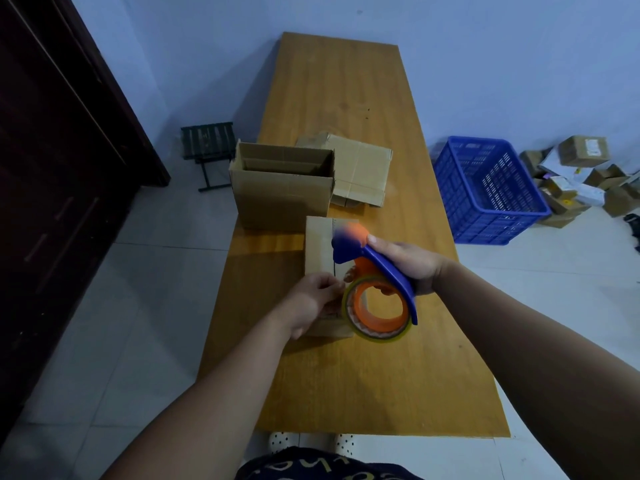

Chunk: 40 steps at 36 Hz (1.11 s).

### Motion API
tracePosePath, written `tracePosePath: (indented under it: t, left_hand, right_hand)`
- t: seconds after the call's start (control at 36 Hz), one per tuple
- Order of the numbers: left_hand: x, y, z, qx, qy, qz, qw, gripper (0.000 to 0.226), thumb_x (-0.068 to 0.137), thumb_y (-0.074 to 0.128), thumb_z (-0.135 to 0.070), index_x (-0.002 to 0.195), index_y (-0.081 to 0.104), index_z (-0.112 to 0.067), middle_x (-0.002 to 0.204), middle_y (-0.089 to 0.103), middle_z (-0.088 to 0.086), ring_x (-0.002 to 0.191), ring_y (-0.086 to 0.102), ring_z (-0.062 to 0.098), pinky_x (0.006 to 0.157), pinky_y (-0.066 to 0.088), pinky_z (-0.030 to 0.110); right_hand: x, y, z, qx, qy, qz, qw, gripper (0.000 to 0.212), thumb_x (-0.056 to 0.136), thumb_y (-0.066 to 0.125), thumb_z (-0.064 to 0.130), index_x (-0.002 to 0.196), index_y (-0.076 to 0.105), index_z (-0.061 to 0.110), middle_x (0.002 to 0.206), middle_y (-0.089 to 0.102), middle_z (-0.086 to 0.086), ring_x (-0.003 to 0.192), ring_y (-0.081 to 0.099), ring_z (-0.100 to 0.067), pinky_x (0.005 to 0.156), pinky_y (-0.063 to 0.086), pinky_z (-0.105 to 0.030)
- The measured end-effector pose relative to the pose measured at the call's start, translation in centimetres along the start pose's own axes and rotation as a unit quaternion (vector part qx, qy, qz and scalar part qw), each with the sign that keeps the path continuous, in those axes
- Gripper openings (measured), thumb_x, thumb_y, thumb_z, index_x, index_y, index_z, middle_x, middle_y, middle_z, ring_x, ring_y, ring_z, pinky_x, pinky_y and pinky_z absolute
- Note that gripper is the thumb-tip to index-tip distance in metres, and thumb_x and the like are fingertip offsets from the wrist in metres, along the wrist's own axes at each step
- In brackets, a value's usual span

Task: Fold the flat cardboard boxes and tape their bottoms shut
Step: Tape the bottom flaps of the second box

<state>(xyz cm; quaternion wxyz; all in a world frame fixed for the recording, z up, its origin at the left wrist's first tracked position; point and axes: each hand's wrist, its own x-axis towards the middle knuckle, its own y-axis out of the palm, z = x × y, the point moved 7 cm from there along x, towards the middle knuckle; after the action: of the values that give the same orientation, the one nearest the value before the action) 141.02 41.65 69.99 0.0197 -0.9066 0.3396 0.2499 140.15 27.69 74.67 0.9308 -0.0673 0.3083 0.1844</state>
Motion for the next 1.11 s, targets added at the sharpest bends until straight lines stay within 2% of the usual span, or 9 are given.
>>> tracePosePath:
  t: [0.14,0.22,0.36,0.47,0.64,0.72,0.89,0.97,1.11]
  left_hand:
    - [-0.5,-1.1,0.4,-0.127,-0.018,0.02,0.992,0.018,0.099,0.044,-0.012,0.099,0.059,-0.002,0.093,0.066,0.013,0.09,0.066,0.025,0.082,0.054,0.036]
    - [-0.5,-1.2,0.1,-0.133,-0.011,0.038,0.99,0.017,0.099,0.044,-0.012,0.095,0.058,-0.002,0.091,0.066,0.016,0.091,0.066,0.029,0.088,0.054,0.041]
    - [-0.8,-1.5,0.0,-0.165,-0.017,0.036,0.986,0.015,0.094,0.052,-0.016,0.088,0.06,-0.004,0.08,0.065,0.011,0.078,0.065,0.024,0.075,0.055,0.035]
    - [-0.8,-1.8,0.0,-0.096,-0.031,0.03,0.994,0.013,0.084,0.064,-0.016,0.09,0.062,-0.005,0.071,0.062,0.005,0.07,0.06,0.019,0.078,0.053,0.036]
    - [-0.8,-1.4,-0.3,-0.079,-0.038,0.025,0.996,0.016,0.085,0.064,-0.011,0.1,0.061,-0.004,0.075,0.058,0.006,0.071,0.058,0.017,0.077,0.053,0.033]
    - [-0.7,-0.7,-0.6,-0.018,-0.034,0.025,0.999,0.022,0.083,0.067,-0.015,0.102,0.062,-0.005,0.079,0.06,0.006,0.074,0.059,0.018,0.074,0.054,0.029]
    - [-0.1,0.2,-0.9,0.068,-0.042,0.033,0.996,0.013,0.085,0.068,-0.013,0.097,0.066,-0.008,0.082,0.063,0.007,0.076,0.061,0.017,0.072,0.052,0.027]
    - [-0.1,0.6,-1.1,0.105,-0.048,0.032,0.993,0.011,0.086,0.068,-0.012,0.096,0.067,-0.01,0.084,0.066,0.006,0.078,0.063,0.017,0.071,0.054,0.026]
    - [0.3,0.8,-1.2,0.134,-0.058,0.012,0.989,0.008,0.086,0.067,-0.012,0.094,0.066,-0.011,0.082,0.067,0.007,0.075,0.064,0.017,0.066,0.055,0.026]
  right_hand:
    - [-0.8,-1.6,-0.8,-0.018,0.029,-0.031,0.999,0.112,0.035,0.071,0.087,0.12,0.053,0.016,0.098,0.066,-0.011,0.079,0.062,-0.017,0.064,0.052,-0.025]
    - [-1.1,-1.0,-1.0,-0.067,0.064,-0.011,0.996,0.091,0.052,0.065,0.08,0.118,0.055,0.019,0.103,0.066,-0.011,0.089,0.06,-0.023,0.074,0.049,-0.029]
    - [-1.3,-1.1,-0.4,-0.094,0.063,-0.019,0.993,0.08,0.062,0.059,0.074,0.12,0.054,0.019,0.112,0.068,-0.015,0.091,0.061,-0.023,0.08,0.049,-0.033]
    - [-1.5,-1.5,-0.1,-0.12,0.052,-0.016,0.991,0.073,0.073,0.053,0.069,0.125,0.052,0.019,0.113,0.069,-0.005,0.091,0.064,-0.018,0.078,0.051,-0.029]
    - [-2.2,-1.8,0.2,-0.194,0.029,-0.01,0.98,0.107,0.039,0.074,0.083,0.123,0.053,0.02,0.094,0.068,0.0,0.079,0.065,-0.014,0.07,0.052,-0.028]
    - [-2.9,-2.3,-0.2,-0.22,0.02,-0.019,0.975,0.099,0.042,0.076,0.08,0.119,0.056,0.02,0.096,0.07,-0.002,0.083,0.067,-0.018,0.073,0.055,-0.032]
    - [-4.7,-2.5,-0.8,-0.233,0.014,-0.04,0.972,0.079,0.055,0.071,0.064,0.12,0.054,0.024,0.106,0.068,0.0,0.091,0.067,-0.016,0.076,0.056,-0.025]
    - [-5.4,-2.6,-1.3,-0.248,0.023,-0.056,0.967,0.075,0.057,0.079,0.063,0.121,0.053,0.033,0.107,0.068,0.007,0.095,0.067,-0.015,0.082,0.057,-0.031]
    - [-6.5,-2.6,-1.5,-0.288,0.032,-0.075,0.954,0.055,0.069,0.081,0.048,0.116,0.056,0.032,0.104,0.067,0.01,0.095,0.066,-0.013,0.088,0.056,-0.038]
